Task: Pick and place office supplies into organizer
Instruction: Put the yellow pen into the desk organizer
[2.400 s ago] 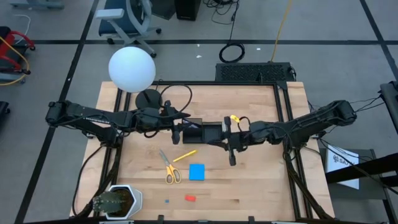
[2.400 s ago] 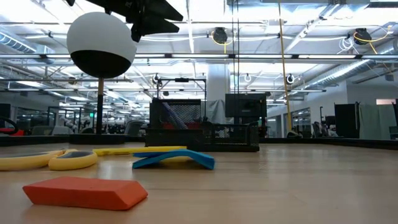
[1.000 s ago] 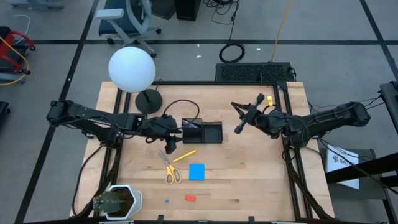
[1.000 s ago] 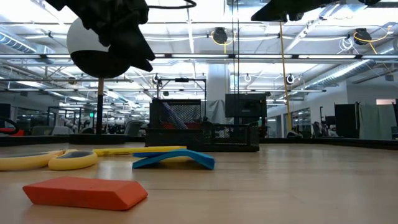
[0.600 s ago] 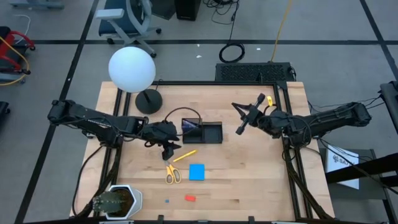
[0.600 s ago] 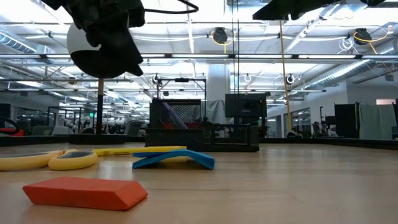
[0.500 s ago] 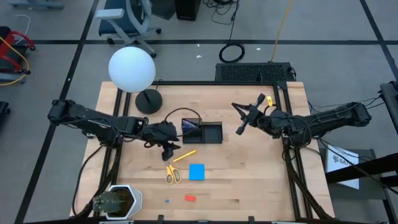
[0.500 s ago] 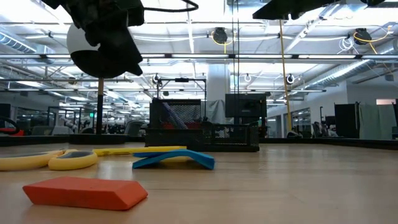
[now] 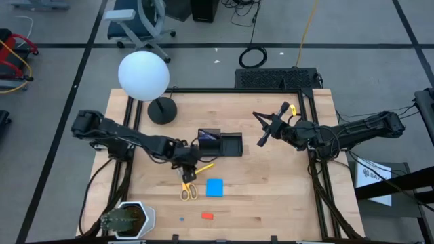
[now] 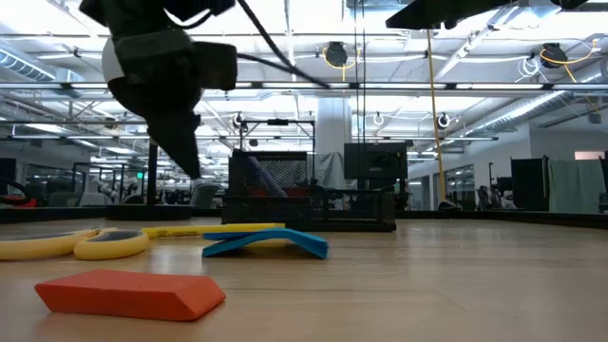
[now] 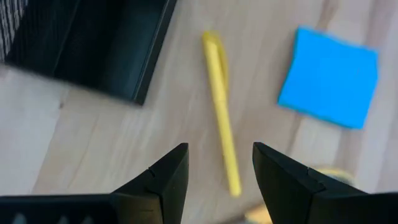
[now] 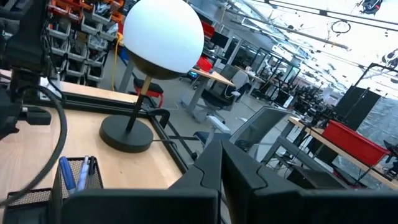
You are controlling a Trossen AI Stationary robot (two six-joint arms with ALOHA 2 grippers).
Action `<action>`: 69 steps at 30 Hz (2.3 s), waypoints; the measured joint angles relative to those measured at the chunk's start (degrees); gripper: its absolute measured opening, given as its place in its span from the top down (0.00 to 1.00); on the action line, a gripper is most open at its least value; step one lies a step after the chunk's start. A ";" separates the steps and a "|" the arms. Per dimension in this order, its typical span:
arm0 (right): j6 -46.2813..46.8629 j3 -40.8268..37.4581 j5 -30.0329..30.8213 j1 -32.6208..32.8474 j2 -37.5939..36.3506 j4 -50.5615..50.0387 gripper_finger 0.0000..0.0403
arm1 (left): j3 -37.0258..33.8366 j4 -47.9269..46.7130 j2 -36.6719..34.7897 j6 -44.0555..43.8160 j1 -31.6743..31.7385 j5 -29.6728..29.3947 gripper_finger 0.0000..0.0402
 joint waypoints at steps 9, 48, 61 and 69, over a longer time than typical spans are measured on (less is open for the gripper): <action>1.34 0.00 0.02 0.02 -0.02 -0.63 1.00 | 10.00 -8.85 9.51 0.90 0.10 -0.13 0.54; 1.46 0.04 0.02 0.02 0.00 -0.90 1.00 | 12.02 -10.27 21.67 -3.75 2.10 8.90 0.55; 1.36 0.04 0.02 0.02 0.00 -0.92 1.00 | 11.95 -10.18 21.69 -4.77 0.52 3.76 0.86; 1.33 0.04 0.02 0.02 0.00 -0.94 1.00 | 11.96 -10.14 21.69 -2.13 0.52 3.91 0.96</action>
